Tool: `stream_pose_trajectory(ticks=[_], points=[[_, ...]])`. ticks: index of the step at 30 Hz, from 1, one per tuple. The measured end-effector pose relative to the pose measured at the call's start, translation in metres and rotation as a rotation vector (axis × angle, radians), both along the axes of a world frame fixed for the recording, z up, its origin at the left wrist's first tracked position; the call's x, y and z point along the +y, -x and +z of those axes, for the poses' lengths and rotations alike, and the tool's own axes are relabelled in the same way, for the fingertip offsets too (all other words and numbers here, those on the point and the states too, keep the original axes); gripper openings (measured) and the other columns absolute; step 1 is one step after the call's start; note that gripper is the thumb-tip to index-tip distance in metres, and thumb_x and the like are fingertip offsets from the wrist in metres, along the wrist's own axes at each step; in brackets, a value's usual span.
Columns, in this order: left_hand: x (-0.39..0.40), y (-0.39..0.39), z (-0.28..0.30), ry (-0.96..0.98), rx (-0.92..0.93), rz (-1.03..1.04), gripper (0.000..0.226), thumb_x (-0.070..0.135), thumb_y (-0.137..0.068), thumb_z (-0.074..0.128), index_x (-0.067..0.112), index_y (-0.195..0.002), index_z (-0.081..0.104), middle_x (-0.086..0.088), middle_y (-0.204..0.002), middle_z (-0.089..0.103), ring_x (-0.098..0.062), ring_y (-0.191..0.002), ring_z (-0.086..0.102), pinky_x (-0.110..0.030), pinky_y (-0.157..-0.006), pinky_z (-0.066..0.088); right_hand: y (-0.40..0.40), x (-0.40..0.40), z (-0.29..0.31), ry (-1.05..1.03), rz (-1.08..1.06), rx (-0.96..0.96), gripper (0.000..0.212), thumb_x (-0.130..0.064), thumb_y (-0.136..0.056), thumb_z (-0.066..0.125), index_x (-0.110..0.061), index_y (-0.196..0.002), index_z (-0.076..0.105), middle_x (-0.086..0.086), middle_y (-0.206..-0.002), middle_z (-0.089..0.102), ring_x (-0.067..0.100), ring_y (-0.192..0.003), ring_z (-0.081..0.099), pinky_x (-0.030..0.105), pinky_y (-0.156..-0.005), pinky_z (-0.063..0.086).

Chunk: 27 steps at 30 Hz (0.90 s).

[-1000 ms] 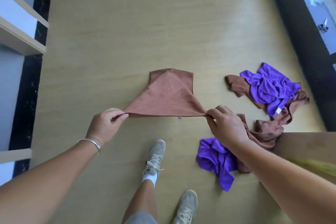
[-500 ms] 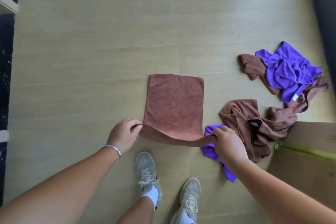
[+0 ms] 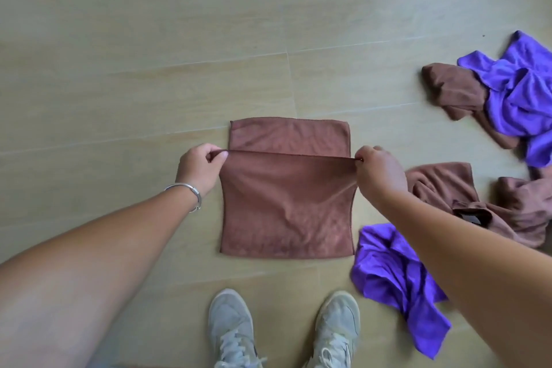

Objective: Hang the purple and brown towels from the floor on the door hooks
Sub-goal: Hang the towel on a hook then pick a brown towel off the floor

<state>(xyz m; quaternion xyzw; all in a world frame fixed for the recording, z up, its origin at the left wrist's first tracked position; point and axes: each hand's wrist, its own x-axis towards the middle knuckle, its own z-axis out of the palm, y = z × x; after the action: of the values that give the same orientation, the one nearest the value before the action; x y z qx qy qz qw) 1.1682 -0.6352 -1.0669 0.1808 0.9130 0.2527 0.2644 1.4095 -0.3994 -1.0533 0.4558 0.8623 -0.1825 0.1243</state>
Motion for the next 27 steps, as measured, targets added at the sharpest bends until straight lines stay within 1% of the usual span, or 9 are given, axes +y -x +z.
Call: stream_pose_trajectory(ticks=[6, 10, 13, 16, 19, 21, 23, 25, 27], points=[[0.06, 0.051, -0.079, 0.033, 0.0, -0.023, 0.008, 0.023, -0.089, 0.061, 0.018, -0.086, 0.067, -0.002, -0.072, 0.06, -0.026, -0.071, 0.06, -0.027, -0.063, 0.039, 0.051, 0.057, -0.075, -0.034, -0.017, 0.064, 0.025, -0.005, -0.083, 0.047, -0.013, -0.098, 0.066, 0.011, -0.093, 0.057, 0.034, -0.09, 0.056, 0.03, -0.07, 0.04], [0.087, 0.069, -0.124, -0.031, 0.004, 0.046, 0.012, 0.024, -0.091, 0.055, 0.018, -0.088, 0.064, 0.005, -0.064, 0.061, -0.012, -0.051, 0.064, -0.019, -0.052, 0.042, 0.074, 0.082, -0.116, -0.123, -0.011, 0.104, 0.024, -0.004, -0.083, 0.047, -0.013, -0.095, 0.066, 0.01, -0.091, 0.056, 0.033, -0.086, 0.055, 0.029, -0.066, 0.038], [0.093, 0.078, -0.148, 0.011, 0.041, -0.002, 0.011, 0.025, -0.091, 0.054, 0.019, -0.087, 0.062, 0.0, -0.075, 0.064, -0.024, -0.069, 0.068, -0.03, -0.068, 0.052, 0.083, 0.09, -0.137, -0.165, 0.014, 0.082, 0.025, -0.001, -0.081, 0.046, -0.01, -0.096, 0.065, 0.01, -0.092, 0.055, 0.032, -0.089, 0.054, 0.032, -0.068, 0.046], [0.093, 0.079, -0.159, 0.016, 0.105, -0.033, 0.012, 0.022, -0.089, 0.056, 0.019, -0.1, 0.061, -0.005, -0.098, 0.066, -0.027, -0.088, 0.065, -0.034, -0.082, 0.05, 0.084, 0.081, -0.148, -0.186, 0.044, 0.088, 0.037, -0.002, -0.083, 0.047, -0.014, -0.116, 0.057, 0.01, -0.116, 0.052, 0.028, -0.11, 0.046, 0.035, -0.082, 0.045], [0.091, 0.061, -0.149, -0.014, 0.273, -0.038, 0.032, 0.024, -0.086, 0.062, 0.017, -0.116, 0.052, -0.008, -0.119, 0.052, -0.03, -0.096, 0.059, -0.036, -0.079, 0.046, 0.071, 0.056, -0.148, -0.222, 0.262, 0.125, 0.045, -0.024, -0.09, 0.051, -0.021, -0.134, 0.043, 0.009, -0.141, 0.041, 0.026, -0.13, 0.036, 0.041, -0.108, 0.032], [0.086, 0.038, -0.14, -0.038, 0.44, -0.215, 0.045, 0.029, -0.083, 0.065, 0.014, -0.122, 0.048, -0.011, -0.123, 0.046, -0.035, -0.098, 0.057, -0.041, -0.077, 0.047, 0.055, 0.036, -0.148, -0.223, 0.485, 0.067, 0.053, -0.042, -0.091, 0.047, -0.024, -0.141, 0.037, 0.007, -0.151, 0.033, 0.025, -0.14, 0.026, 0.047, -0.117, 0.017], [0.079, 0.008, -0.14, -0.042, 0.549, -0.575, 0.061, 0.045, -0.083, 0.059, 0.017, -0.134, 0.042, -0.012, -0.132, 0.042, -0.033, -0.114, 0.05, -0.046, -0.092, 0.045, 0.039, 0.02, -0.152, -0.208, 0.602, -0.017, 0.064, -0.059, -0.089, 0.037, -0.028, -0.145, 0.03, 0.005, -0.156, 0.025, 0.023, -0.145, 0.016, 0.053, -0.117, 0.011], [0.073, -0.02, -0.148, 0.046, 0.522, -0.823, 0.074, 0.064, -0.084, 0.039, 0.029, -0.146, 0.024, -0.009, -0.151, 0.026, -0.027, -0.137, 0.029, -0.051, -0.111, 0.026, 0.029, 0.009, -0.161, -0.168, 0.604, -0.077, 0.074, -0.071, -0.086, 0.026, -0.03, -0.148, 0.024, 0.004, -0.158, 0.017, 0.022, -0.147, 0.01, 0.057, -0.115, 0.012], [0.072, -0.038, -0.162, 0.164, 0.441, -0.868, 0.079, 0.074, -0.082, 0.021, 0.038, -0.149, 0.002, -0.004, -0.16, 0.001, -0.022, -0.146, 0.002, -0.053, -0.116, 0.006, 0.026, 0.004, -0.169, -0.148, 0.573, -0.107, 0.081, -0.077, -0.083, 0.019, -0.032, -0.15, 0.017, 0.003, -0.16, 0.011, 0.022, -0.147, 0.004, 0.059, -0.114, 0.012]])
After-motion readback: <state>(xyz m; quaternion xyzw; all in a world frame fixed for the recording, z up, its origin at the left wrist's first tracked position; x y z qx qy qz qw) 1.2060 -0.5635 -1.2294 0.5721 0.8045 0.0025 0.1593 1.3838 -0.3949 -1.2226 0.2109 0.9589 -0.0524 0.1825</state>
